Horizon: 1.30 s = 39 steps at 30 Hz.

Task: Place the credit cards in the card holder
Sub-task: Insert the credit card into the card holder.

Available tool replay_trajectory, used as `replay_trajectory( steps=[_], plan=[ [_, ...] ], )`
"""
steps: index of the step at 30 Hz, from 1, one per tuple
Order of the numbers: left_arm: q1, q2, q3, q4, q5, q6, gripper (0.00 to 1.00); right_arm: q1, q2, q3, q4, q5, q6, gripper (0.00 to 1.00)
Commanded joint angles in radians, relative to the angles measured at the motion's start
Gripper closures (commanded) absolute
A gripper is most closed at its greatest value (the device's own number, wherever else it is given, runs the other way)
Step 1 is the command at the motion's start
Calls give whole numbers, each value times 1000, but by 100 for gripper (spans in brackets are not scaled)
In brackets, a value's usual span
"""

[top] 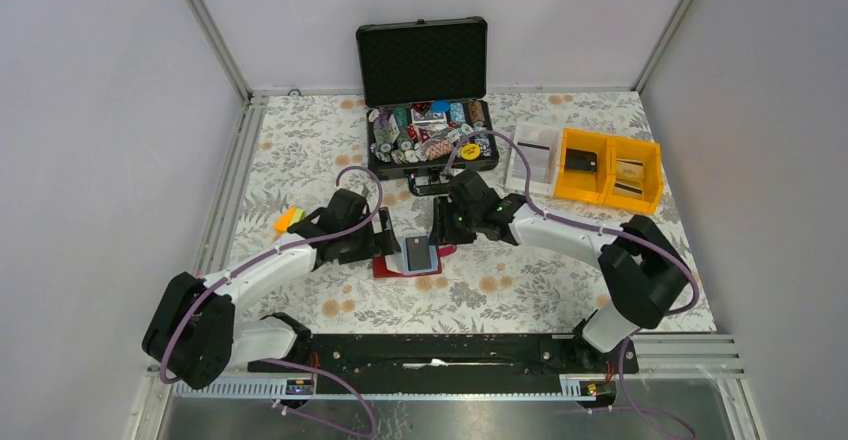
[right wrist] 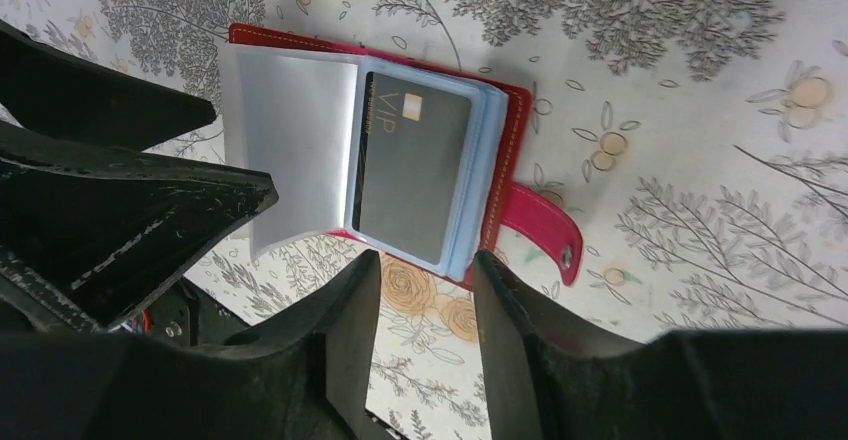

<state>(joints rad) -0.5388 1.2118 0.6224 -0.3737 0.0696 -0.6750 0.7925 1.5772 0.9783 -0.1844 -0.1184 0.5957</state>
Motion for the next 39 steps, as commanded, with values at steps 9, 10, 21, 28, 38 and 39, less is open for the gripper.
replay_trajectory(
  steps=[9, 10, 21, 28, 38, 39],
  plan=[
    [29, 23, -52, 150, 92, -47, 35, 27, 125, 8, 111, -84, 33, 60],
    [30, 25, -55, 155, 92, -49, 39, 26, 131, 6, 116, -89, 34, 60],
    [33, 56, -66, 153, 81, -41, 64, 27, 172, -6, 87, -22, 40, 66],
    [33, 77, -69, 154, 71, -32, 70, 27, 169, 0, 42, 40, 24, 66],
    [33, 90, -70, 156, 67, -31, 72, 27, 166, 0, 10, 75, 14, 65],
    [33, 91, -70, 157, 67, -29, 72, 27, 165, -1, 8, 78, 13, 65]
  ],
)
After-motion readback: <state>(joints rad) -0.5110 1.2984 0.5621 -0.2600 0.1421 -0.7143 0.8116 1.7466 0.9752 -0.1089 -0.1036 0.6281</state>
